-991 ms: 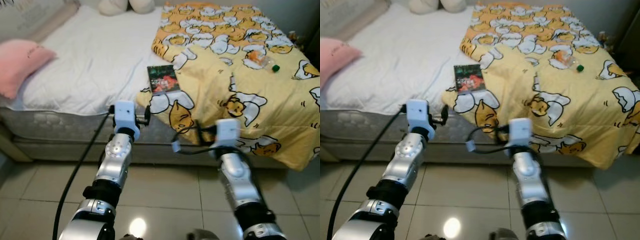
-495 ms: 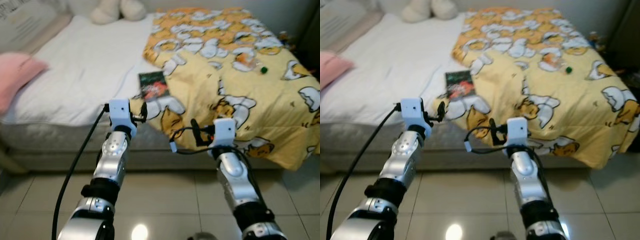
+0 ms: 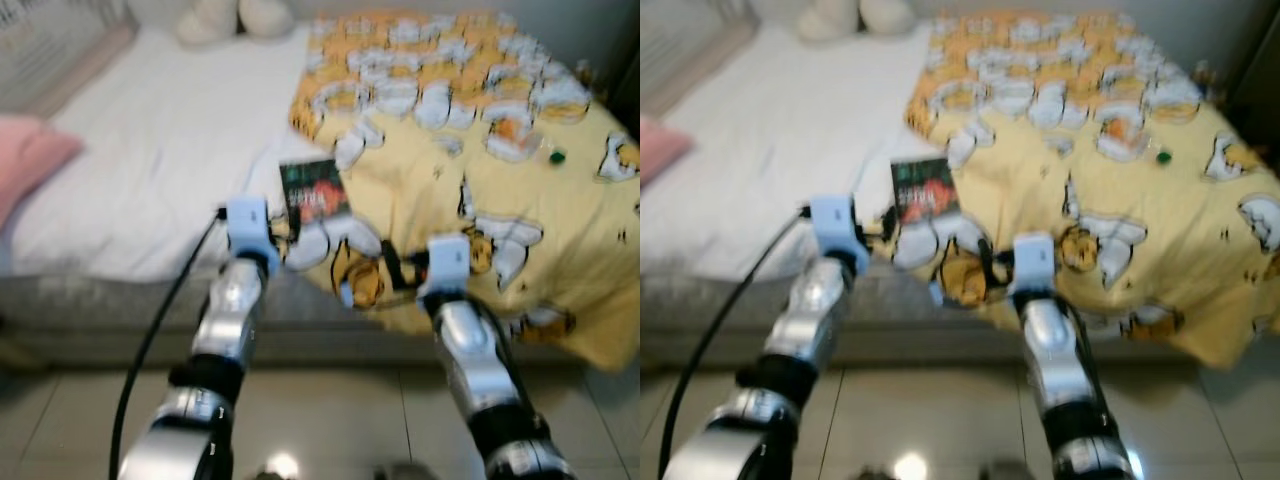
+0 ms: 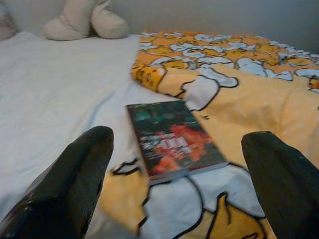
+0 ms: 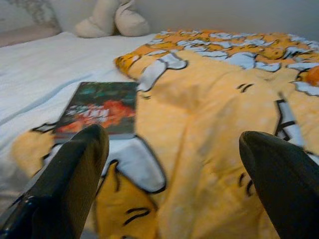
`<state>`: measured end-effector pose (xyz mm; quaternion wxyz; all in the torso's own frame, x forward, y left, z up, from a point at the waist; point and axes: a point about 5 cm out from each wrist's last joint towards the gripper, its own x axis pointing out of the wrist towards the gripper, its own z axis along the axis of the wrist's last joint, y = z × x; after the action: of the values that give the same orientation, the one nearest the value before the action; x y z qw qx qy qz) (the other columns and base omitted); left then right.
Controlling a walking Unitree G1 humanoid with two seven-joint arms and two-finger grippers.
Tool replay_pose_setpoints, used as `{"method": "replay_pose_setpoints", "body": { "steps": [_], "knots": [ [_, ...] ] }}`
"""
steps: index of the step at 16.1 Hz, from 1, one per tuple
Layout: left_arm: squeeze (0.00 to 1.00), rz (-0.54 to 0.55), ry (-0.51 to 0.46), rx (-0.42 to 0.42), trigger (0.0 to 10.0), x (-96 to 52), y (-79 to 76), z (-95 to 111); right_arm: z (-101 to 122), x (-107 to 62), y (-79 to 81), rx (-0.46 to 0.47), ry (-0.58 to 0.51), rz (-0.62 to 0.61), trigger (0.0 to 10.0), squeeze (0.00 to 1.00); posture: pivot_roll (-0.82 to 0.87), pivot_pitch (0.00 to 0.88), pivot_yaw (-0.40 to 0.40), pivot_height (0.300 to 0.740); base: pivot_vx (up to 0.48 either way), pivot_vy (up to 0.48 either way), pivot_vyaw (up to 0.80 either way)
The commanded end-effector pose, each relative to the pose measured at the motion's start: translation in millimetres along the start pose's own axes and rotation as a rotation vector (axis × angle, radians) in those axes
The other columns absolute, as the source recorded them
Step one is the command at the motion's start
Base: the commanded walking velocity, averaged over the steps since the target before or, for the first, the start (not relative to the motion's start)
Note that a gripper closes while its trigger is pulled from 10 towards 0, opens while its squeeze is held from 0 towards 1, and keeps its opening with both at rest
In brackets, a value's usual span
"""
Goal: Clean up the room
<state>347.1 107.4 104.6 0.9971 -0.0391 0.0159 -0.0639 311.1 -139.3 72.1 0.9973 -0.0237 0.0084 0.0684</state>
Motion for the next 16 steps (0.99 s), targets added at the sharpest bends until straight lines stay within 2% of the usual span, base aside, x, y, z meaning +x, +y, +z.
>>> {"method": "replay_pose_setpoints", "body": {
  "steps": [1, 4, 7, 9, 12, 15, 16],
  "knots": [
    [0.0, 0.017, 0.021, -0.032, 10.0, 2.1, -1.4, -0.7, 1.4, -2.2, -5.8, -0.017, -0.009, -0.007, 10.0, 0.0, -0.22, 0.0, 0.072, 0.714, 0.48, 0.0, 0.0],
    [0.0, 0.068, 0.05, -0.038, 10.0, 0.0, 9.2, -7.0, 1.7, -4.8, -6.5, -0.024, -0.015, -0.001, 10.0, 0.0, -0.22, 0.0, 0.068, 0.714, 0.48, 0.0, 0.0],
    [0.0, 0.035, 0.053, -0.023, 10.0, 0.5, 3.7, -7.5, 1.4, -5.4, -6.7, -0.027, -0.011, 0.005, 10.0, 0.0, -0.22, 0.0, 0.066, 0.714, 0.48, 0.0, 0.0],
    [0.0, -0.037, 0.024, -0.008, 10.0, 1.0, -5.2, -3.8, 1.9, -4.8, -6.4, -0.028, -0.012, 0.011, 10.0, 0.0, -0.21, 0.0, 0.06, 0.714, 0.48, 0.0, 0.0],
    [0.0, 0.004, 0.049, -0.023, 10.0, 2.4, -0.4, -7.7, 3.7, -3.0, -6.1, -0.035, -0.014, 0.023, 10.0, 0.0, -0.22, 0.0, 0.06, 0.714, 0.48, 0.0, 0.0],
    [0.0, 0.001, 0.044, -0.01, 10.0, 5.3, 1.3, -5.0, 4.9, -3.4, -3.9, -0.043, -0.021, 0.048, 10.0, 0.0, -0.22, 0.0, 0.06, 0.714, 0.48, 0.0, 0.0],
    [0.0, 0.001, 0.044, -0.007, 10.0, 6.2, 1.6, -4.4, 4.0, -5.7, -7.8, -0.03, -0.019, 0.025, 10.0, 0.0, -0.22, 0.0, 0.059, 0.714, 0.48, 0.0, 0.0]
  ]
}}
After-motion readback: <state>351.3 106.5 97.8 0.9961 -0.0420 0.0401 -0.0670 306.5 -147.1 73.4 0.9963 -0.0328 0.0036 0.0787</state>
